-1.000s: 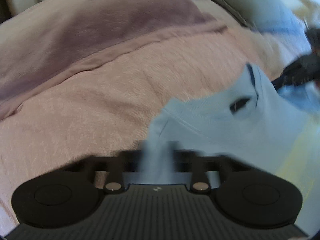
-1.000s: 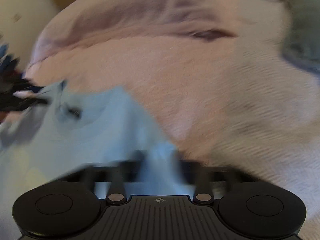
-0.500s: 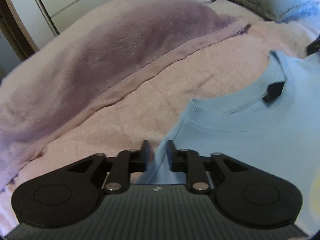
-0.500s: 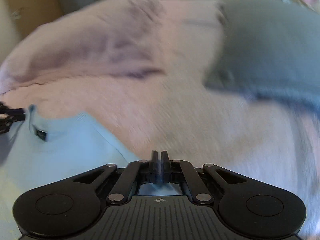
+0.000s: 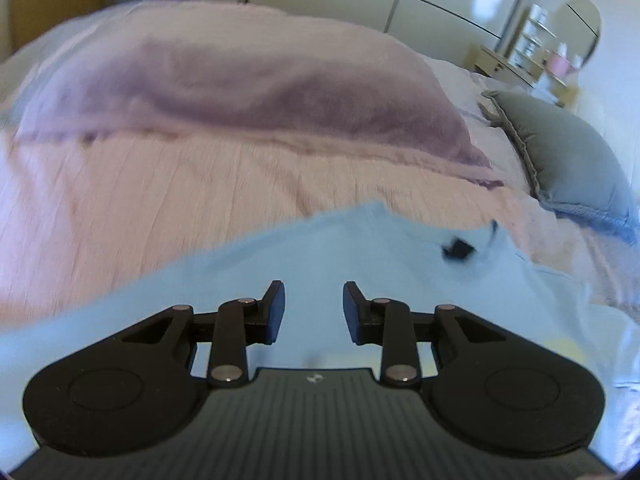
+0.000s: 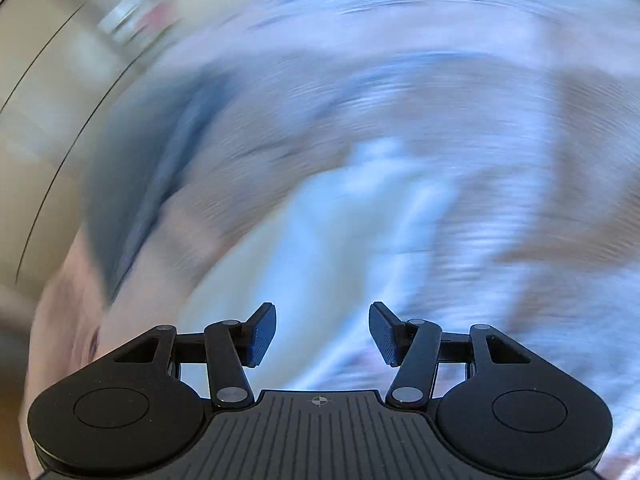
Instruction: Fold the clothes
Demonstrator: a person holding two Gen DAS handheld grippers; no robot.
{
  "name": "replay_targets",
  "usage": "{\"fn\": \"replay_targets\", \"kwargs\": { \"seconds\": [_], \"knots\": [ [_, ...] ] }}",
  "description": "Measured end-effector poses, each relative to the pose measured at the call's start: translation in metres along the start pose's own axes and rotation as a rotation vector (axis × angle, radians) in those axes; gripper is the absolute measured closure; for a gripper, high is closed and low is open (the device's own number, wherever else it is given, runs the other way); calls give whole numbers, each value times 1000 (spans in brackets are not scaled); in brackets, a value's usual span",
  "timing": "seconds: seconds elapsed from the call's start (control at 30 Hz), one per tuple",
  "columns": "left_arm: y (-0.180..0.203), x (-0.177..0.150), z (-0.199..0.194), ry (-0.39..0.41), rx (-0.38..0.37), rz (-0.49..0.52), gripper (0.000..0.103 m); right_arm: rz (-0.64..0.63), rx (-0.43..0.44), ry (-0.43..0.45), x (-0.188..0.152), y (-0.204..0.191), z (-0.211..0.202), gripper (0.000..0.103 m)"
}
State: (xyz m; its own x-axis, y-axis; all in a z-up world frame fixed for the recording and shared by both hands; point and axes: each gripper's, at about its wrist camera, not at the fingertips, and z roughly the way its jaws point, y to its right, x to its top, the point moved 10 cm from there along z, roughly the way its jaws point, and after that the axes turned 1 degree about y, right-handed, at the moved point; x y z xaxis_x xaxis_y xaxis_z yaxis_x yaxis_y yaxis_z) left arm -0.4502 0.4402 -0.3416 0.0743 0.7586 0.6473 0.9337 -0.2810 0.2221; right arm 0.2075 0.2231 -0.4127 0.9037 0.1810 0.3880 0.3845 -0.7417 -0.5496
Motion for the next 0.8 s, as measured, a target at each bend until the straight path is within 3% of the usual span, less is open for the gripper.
{"fn": "replay_targets", "kwargs": {
  "seconds": [0.13,0.2,0.23,0.27,0.37,0.47,0.53,0.63,0.67,0.8],
  "knots": [
    [-14,-36,-36,-31,23,-144,76,205,87,58,27,39,11,48],
    [-22,-50,-51,-34,46,-211,76,218,99,50,31,42,32,48],
    [-26,-57,-58,-34,59,-239,77,206,106,38,32,40,40,52],
    [-29,-63,-66,-34,71,-262,78,174,110,29,32,35,45,85],
    [-39,-80,-92,-24,101,-317,78,25,103,31,37,16,43,89],
    [-48,-98,-123,-3,135,-355,78,-21,107,147,56,19,11,91],
    [-55,-113,-137,3,160,-380,78,-52,103,209,66,21,-8,91],
    [-69,-138,-153,-6,208,-420,78,-79,-10,56,46,45,17,89],
    [-76,-146,-156,-17,228,-442,78,-70,-60,10,39,53,28,82],
    [-113,-167,-180,1,291,-533,72,-2,-42,28,32,51,22,53]
  ]
}}
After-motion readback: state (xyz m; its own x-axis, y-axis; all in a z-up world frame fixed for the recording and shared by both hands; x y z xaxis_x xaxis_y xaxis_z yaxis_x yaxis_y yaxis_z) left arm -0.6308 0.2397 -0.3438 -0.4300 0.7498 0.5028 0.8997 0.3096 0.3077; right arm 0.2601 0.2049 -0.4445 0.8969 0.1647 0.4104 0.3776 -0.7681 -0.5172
